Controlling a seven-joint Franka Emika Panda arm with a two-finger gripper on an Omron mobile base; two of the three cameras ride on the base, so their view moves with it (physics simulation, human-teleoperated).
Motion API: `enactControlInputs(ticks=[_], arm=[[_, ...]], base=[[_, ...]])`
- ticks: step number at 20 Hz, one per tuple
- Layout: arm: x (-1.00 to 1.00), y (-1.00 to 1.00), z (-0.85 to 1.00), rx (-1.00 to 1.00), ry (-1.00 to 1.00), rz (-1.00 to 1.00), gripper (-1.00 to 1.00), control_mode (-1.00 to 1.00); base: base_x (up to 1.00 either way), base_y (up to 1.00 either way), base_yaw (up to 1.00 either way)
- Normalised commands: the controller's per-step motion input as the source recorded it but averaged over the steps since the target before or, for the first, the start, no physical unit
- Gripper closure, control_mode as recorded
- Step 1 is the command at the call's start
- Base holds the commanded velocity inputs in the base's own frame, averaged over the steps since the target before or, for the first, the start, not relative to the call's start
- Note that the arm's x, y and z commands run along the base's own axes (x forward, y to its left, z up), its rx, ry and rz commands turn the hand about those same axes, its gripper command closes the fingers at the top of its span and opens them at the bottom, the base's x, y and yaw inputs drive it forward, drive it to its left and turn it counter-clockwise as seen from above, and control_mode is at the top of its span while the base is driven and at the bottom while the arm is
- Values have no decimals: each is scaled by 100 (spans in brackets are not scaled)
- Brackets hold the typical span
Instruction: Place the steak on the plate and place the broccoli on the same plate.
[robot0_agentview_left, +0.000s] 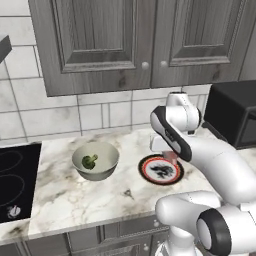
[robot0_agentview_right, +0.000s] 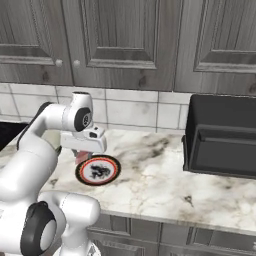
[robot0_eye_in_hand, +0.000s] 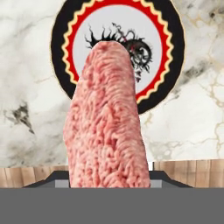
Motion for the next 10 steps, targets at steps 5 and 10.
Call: enactControlInputs(ticks=[5,10], arm=[[0,0,0,0,0,0,100,100],[0,0,0,0,0,0,100,100]], base=[[34,-30,0],[29,-23,0]])
